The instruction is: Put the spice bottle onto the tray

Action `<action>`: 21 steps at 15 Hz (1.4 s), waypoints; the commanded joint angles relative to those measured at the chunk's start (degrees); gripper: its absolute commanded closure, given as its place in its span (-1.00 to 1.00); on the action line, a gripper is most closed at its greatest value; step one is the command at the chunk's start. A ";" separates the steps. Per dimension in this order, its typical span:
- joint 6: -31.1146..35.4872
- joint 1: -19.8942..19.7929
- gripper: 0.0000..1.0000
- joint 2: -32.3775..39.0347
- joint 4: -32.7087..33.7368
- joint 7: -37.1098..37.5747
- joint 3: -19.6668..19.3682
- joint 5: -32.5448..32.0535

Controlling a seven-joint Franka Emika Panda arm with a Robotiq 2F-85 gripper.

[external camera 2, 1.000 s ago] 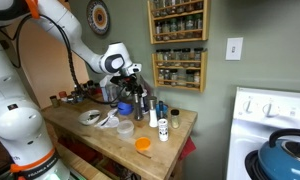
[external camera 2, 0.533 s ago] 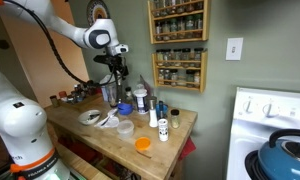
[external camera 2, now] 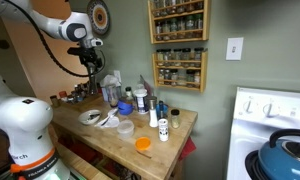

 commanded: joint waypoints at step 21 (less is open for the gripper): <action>11.69 2.97 0.17 30.17 24.10 13.82 16.45 -29.34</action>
